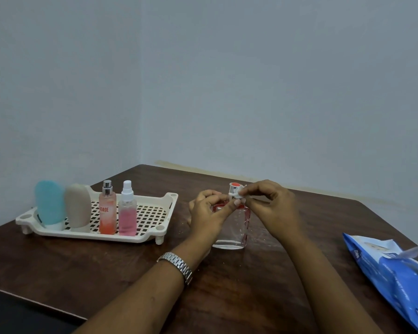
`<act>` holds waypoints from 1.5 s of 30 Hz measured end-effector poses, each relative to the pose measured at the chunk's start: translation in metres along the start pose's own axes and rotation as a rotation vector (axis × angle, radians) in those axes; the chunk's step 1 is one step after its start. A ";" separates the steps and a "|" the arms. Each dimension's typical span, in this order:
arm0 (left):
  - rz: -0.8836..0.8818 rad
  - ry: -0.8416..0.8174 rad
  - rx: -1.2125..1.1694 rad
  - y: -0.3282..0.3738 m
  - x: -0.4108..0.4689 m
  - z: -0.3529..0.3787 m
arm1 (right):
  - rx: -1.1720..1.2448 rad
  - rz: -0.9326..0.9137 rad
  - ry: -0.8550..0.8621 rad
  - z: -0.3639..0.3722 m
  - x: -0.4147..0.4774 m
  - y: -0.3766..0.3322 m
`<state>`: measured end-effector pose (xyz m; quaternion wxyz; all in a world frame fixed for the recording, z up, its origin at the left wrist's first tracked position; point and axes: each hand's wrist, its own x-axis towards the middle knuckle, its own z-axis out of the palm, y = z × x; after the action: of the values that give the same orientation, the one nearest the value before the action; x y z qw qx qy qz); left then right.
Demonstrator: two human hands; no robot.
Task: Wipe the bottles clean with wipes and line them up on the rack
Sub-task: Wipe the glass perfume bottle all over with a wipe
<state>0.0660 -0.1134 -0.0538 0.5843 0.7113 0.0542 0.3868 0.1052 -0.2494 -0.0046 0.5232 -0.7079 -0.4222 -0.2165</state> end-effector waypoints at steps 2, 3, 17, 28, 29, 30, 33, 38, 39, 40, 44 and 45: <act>-0.005 0.004 -0.005 0.001 -0.001 0.001 | -0.019 0.012 -0.020 -0.003 0.001 0.002; -0.006 0.009 0.000 0.002 -0.001 0.001 | -0.024 0.019 -0.016 -0.004 0.001 0.003; -0.031 -0.011 0.056 0.011 -0.004 -0.003 | -0.127 -0.110 0.082 0.004 0.000 -0.002; 0.082 -0.032 0.316 0.014 -0.010 -0.002 | -0.427 -0.297 0.029 0.009 -0.004 -0.002; 0.081 -0.025 0.319 0.014 -0.010 -0.003 | -0.461 -0.313 -0.001 0.010 -0.004 -0.002; 0.079 -0.017 0.323 0.013 -0.010 -0.003 | -0.492 -0.319 -0.019 0.010 -0.005 -0.002; 0.096 0.002 0.347 0.012 -0.010 -0.002 | -0.527 -0.356 0.014 0.009 -0.005 -0.001; 0.159 0.044 0.366 0.008 -0.011 -0.001 | -0.611 -0.411 0.071 0.022 -0.005 -0.006; 0.169 0.055 0.378 0.007 -0.011 -0.001 | -0.623 -0.418 0.066 0.024 -0.005 -0.007; 0.175 0.058 0.394 0.006 -0.011 -0.001 | -0.653 -0.430 0.057 0.026 -0.005 -0.007; 0.214 0.068 0.436 0.006 -0.014 0.002 | -0.782 -0.400 0.117 0.026 -0.004 -0.009; 0.221 0.076 0.435 0.005 -0.014 0.003 | -0.796 -0.379 0.148 0.026 -0.005 -0.010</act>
<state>0.0557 -0.1250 -0.0562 0.3692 0.8070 0.0796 0.4540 0.0911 -0.2266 -0.0121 0.1901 -0.7468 -0.3898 -0.5042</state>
